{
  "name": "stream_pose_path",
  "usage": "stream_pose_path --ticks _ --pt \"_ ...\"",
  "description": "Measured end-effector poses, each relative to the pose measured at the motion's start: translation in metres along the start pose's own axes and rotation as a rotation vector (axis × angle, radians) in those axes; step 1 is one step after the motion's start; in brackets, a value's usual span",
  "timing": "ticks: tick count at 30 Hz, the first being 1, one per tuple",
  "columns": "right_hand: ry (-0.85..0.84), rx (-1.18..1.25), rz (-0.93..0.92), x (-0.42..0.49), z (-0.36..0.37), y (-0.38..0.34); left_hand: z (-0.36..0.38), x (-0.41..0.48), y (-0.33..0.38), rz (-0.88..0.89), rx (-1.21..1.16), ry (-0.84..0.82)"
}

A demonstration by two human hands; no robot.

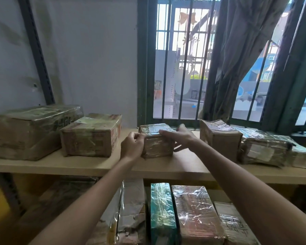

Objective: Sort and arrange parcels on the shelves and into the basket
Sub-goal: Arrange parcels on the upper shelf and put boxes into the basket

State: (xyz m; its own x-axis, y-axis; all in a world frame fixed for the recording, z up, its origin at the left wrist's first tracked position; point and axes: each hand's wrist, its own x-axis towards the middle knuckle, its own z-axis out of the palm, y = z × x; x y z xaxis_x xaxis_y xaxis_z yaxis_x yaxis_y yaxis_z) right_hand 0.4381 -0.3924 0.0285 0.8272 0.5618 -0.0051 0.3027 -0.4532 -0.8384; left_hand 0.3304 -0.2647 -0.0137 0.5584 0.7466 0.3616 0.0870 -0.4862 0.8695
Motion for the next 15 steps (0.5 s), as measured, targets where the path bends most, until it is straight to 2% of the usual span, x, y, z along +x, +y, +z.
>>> stream_pose_path --ticks 3,7,9,12,15 --pt "0.045 0.003 -0.065 0.0 0.014 -0.007 -0.006 -0.002 0.0 0.108 0.044 -0.054" --pt "-0.119 0.038 -0.143 -0.005 0.027 -0.007 -0.01 0.001 0.004 0.228 0.503 0.043" --pt "-0.095 -0.042 -0.249 -0.008 0.018 -0.002 -0.009 0.001 0.009 0.33 0.6 0.098" --pt "0.035 -0.092 -0.392 -0.016 -0.013 0.002 0.006 -0.004 0.027 0.501 0.477 0.048" --pt "0.112 -0.125 -0.451 -0.025 -0.059 0.007 0.035 -0.022 0.048 0.498 0.287 -0.095"
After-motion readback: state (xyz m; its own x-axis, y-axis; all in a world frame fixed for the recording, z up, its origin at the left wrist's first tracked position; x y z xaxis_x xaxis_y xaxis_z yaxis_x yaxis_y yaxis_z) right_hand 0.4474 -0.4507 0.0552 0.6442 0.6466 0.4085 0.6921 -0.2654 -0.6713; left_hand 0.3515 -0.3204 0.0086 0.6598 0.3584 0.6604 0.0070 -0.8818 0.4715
